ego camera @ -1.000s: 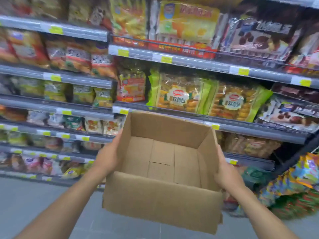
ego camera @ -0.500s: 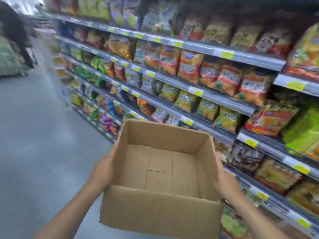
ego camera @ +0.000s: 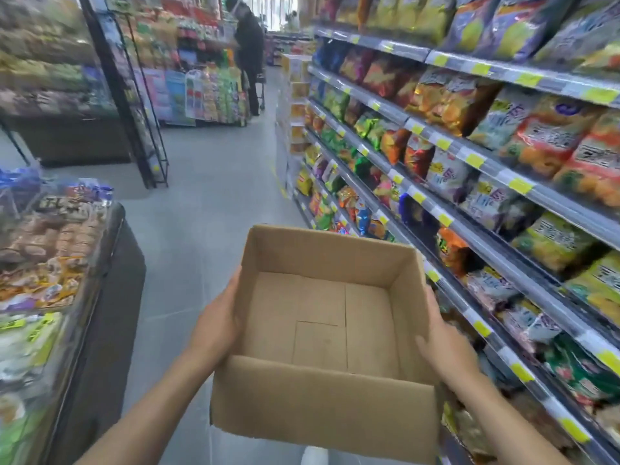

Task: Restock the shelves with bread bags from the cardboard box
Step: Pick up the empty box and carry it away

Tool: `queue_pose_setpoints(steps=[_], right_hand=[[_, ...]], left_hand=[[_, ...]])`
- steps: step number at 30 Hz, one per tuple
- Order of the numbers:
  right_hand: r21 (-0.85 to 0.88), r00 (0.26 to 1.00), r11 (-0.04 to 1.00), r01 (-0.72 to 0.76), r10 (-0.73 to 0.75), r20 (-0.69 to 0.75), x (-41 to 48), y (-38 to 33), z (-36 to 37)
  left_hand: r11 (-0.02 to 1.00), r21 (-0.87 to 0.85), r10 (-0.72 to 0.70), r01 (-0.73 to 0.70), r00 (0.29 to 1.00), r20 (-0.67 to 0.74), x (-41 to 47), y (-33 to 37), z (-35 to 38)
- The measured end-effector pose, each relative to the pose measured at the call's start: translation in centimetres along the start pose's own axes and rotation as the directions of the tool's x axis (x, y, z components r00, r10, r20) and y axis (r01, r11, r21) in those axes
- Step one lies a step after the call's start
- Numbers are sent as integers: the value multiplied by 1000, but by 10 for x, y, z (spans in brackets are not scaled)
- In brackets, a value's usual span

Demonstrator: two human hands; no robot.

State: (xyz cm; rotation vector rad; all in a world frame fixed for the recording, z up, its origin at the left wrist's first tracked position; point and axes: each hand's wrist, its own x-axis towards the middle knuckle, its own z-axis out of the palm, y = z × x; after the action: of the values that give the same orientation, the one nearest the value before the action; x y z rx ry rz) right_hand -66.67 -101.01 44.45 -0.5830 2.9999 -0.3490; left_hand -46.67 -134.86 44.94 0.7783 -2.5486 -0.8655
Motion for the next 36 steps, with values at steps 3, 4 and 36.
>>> queue_pose_setpoints(steps=[3,4,36], right_hand=[[12,994,995,101,-102,31,78,-41,12],[5,991,991,130,-130,42,103,-55,15],[-74,901,914,399,-376,216,735,-528,138]], left_hand=[[998,27,-63,65,997,-53,52,-27,-5],[994,41,-96,99,993,-61,68,-38,-6],[884,36,-445,466,862,-244,658,-335,-101]])
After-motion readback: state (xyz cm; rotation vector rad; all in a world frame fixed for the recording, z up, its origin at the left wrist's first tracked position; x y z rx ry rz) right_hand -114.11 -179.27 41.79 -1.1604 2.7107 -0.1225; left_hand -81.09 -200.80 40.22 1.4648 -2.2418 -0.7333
